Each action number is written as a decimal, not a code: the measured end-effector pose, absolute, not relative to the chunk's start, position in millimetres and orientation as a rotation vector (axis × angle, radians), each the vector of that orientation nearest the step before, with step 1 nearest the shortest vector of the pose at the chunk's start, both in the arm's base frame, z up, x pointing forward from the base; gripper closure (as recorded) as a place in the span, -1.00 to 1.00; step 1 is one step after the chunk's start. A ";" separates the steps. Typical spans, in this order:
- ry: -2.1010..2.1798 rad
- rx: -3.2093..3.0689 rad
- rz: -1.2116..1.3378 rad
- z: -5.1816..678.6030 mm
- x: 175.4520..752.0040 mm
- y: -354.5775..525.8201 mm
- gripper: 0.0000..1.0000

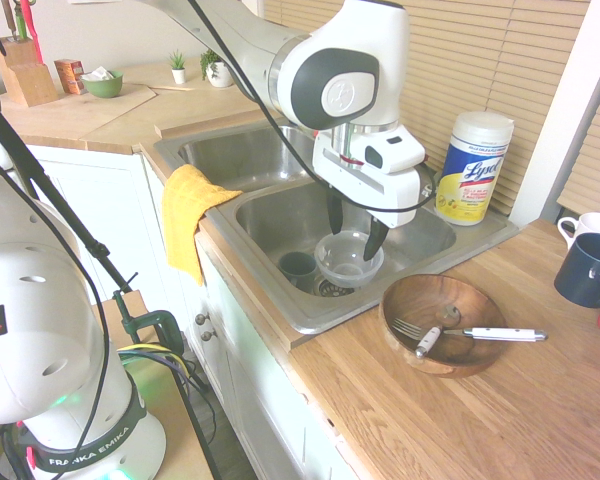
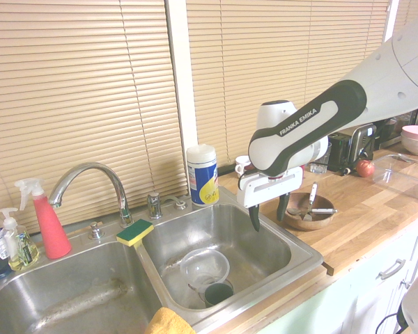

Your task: Put the spoon into the sink

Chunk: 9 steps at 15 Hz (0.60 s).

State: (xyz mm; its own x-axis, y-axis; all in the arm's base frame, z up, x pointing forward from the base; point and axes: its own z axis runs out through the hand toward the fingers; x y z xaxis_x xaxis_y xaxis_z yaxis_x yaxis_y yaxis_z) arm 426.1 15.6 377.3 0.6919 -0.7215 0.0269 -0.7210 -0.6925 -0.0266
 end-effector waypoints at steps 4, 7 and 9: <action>1.228 -2.871 -0.098 378.9 428.3 14.6 -1.00; 1.193 -2.866 -0.160 392.6 422.2 17.8 -1.00; 1.145 -2.853 -0.222 413.9 408.7 14.1 -1.00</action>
State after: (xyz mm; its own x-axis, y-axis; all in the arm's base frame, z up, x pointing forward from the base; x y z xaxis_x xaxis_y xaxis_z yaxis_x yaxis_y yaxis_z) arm 408.7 14.1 413.9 0.7136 -0.6916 0.1114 -0.6831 -0.7223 -0.1086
